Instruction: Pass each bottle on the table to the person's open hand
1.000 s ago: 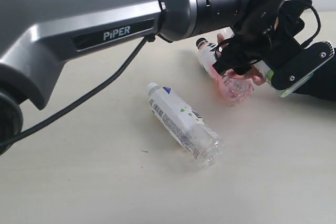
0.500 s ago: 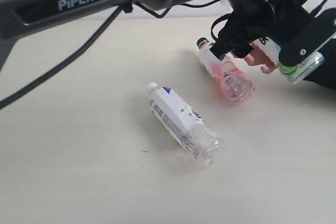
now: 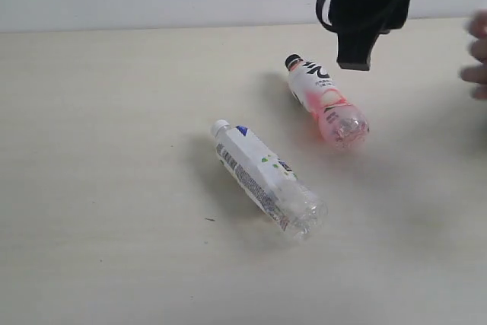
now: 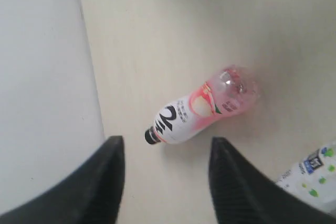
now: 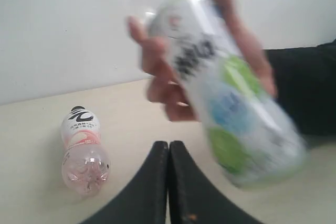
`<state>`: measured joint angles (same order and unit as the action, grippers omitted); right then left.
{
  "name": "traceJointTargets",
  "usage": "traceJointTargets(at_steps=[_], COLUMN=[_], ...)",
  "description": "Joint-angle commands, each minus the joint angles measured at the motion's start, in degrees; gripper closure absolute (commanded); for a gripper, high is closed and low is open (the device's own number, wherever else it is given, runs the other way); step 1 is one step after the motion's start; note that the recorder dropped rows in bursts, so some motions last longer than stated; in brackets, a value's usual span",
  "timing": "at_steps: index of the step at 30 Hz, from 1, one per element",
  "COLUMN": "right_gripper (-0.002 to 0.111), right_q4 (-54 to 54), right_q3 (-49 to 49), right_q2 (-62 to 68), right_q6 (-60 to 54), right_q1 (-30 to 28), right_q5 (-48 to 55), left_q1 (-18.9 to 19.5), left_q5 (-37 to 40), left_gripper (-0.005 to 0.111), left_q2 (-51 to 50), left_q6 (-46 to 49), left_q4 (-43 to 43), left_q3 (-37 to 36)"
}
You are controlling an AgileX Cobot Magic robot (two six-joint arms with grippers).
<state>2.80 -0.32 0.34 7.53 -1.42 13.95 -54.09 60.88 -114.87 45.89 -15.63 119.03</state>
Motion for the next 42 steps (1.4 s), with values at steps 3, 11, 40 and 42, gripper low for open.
traceJointTargets(at_steps=[3, 11, 40, 42], right_gripper=[0.108, 0.108, 0.108, 0.108], right_q4=[0.02, 0.02, 0.11, 0.11], right_q3=[0.32, 0.32, 0.32, 0.32], right_q2=[-0.34, -0.34, -0.34, -0.34], right_q6=[0.06, 0.06, 0.06, 0.06], right_q1=[0.08, 0.08, 0.08, 0.08], right_q5=[-0.29, -0.29, -0.34, -0.34], left_q1=[-0.24, 0.79, 2.67, 2.67], left_q5=[3.96, 9.08, -85.44, -85.57], left_gripper=[0.107, 0.107, 0.107, 0.107], left_q2=[1.81, 1.84, 74.27, 77.70], left_q6=[-10.95, -20.41, -49.86, -50.88], left_q4=[5.05, 6.59, 10.53, 10.53], left_q3=[-0.03, -1.11, -105.22, -107.84])
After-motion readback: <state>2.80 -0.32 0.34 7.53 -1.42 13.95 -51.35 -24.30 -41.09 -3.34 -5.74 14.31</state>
